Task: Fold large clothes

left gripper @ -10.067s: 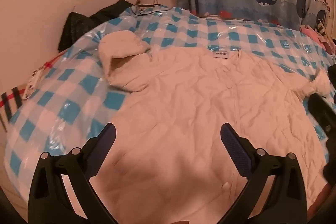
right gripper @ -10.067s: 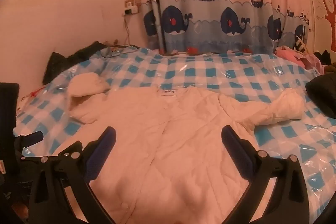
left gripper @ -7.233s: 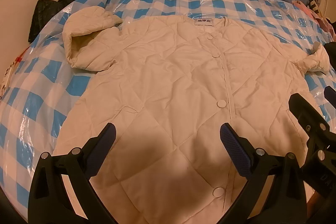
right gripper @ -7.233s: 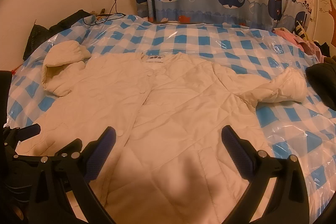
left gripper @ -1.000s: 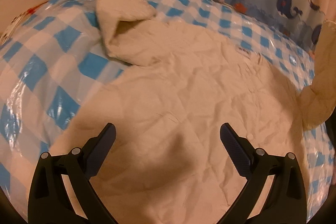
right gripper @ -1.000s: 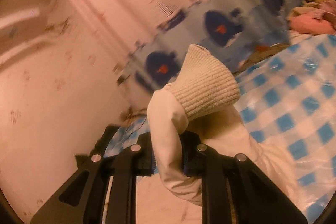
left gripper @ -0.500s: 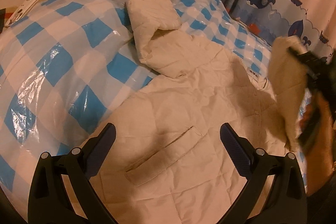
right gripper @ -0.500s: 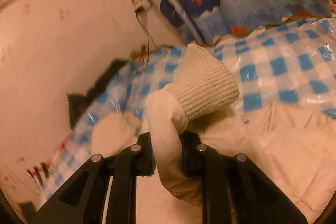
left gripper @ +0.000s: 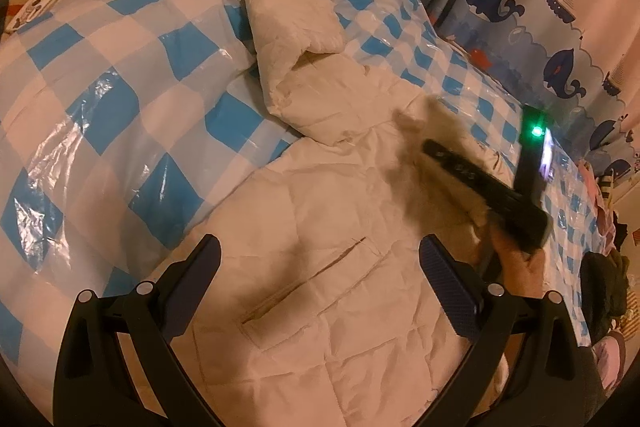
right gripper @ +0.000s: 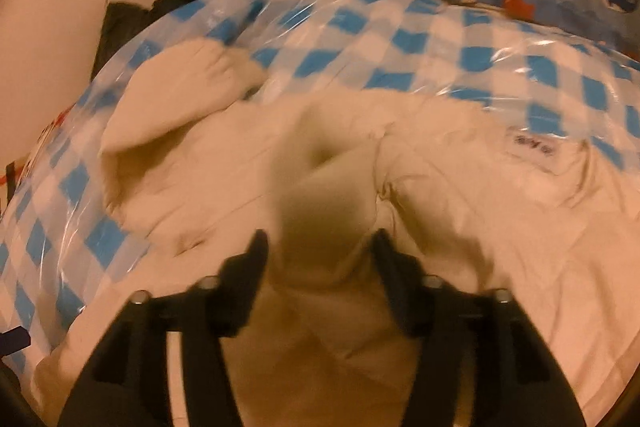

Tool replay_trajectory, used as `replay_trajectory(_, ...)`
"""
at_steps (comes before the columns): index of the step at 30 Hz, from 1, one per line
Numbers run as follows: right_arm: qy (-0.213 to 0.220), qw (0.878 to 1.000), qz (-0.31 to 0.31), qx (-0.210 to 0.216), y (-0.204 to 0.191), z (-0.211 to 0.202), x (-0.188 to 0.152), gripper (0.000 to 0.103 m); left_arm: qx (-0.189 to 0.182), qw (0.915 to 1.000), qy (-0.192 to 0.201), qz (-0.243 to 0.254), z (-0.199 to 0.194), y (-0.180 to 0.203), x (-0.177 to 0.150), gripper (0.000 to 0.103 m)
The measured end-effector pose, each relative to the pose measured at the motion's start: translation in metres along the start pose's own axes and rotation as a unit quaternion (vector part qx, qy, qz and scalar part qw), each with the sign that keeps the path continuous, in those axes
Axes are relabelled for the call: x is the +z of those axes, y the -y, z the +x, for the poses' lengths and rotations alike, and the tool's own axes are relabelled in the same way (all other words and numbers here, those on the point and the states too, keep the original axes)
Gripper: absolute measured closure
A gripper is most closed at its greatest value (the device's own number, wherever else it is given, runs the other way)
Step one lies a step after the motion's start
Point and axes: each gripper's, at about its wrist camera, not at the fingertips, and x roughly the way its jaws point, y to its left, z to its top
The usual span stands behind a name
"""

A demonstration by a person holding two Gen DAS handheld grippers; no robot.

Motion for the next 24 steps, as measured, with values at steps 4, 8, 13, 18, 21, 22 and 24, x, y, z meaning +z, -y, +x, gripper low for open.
replay_trajectory(4,0.023,0.999,0.001,0.035,-0.014,-0.016,0.004,0.039,-0.002,1.0,-0.001,-0.002,0.0,-0.002,0.0,0.007)
replay_trajectory(8,0.08,0.996,0.048,0.008,0.007,-0.042,0.007,0.03,-0.004,1.0,-0.002,-0.009,0.0,-0.007,0.0,0.007)
replay_trajectory(13,-0.015,0.996,0.068,-0.047,0.021,0.018,0.013,0.03,-0.006,0.9999,-0.003,-0.009,0.002,-0.007,0.001,0.007)
replay_trajectory(18,-0.034,0.998,0.043,-0.017,0.002,0.023,0.017,0.028,0.018,0.9998,0.005,0.01,0.007,-0.004,0.004,0.007)
replay_trajectory(21,0.011,0.999,0.049,0.003,0.013,-0.036,0.002,0.028,0.082,0.993,0.056,0.064,-0.002,0.005,0.011,0.007)
replay_trajectory(22,0.017,0.999,0.051,-0.001,0.019,-0.051,-0.005,0.028,0.092,0.9908,0.065,0.074,-0.004,0.006,0.013,0.007)
replay_trajectory(24,0.035,0.997,0.069,-0.02,0.055,-0.093,-0.031,0.026,0.102,0.9875,0.084,0.086,-0.005,0.01,0.026,0.007)
